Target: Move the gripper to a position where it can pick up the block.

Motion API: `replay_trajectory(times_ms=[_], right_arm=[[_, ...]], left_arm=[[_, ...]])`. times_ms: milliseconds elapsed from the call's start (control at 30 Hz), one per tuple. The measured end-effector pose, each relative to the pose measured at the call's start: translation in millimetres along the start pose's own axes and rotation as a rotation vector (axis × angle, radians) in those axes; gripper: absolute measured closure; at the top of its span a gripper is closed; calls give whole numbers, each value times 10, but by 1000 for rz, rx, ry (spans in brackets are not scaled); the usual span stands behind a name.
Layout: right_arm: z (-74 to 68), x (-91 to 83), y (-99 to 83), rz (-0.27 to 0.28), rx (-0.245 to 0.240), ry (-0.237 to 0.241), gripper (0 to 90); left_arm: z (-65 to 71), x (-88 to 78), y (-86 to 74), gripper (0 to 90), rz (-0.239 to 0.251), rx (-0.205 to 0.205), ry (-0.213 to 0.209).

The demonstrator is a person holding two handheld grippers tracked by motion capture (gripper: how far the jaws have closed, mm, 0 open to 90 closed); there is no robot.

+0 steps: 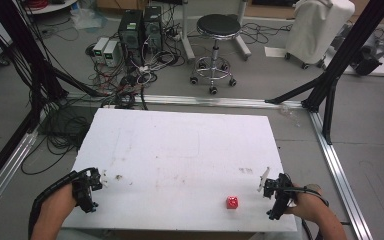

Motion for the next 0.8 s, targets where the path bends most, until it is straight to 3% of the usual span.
replay_trajectory(times_ms=[800], right_arm=[[73,-40,-23,2,14,-12,19]], left_arm=[[2,3,-14,224,10,-14,-9]])
Point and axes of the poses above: each handheld gripper's, and its own axes: x roughly forward along the jaws, y roughly out of its top, z roughly to its right, the point moved 5 cm from there along x, roughly forward along the jaws, and after that the axes turned 7 degrees about -y, right-handed, at the moved point
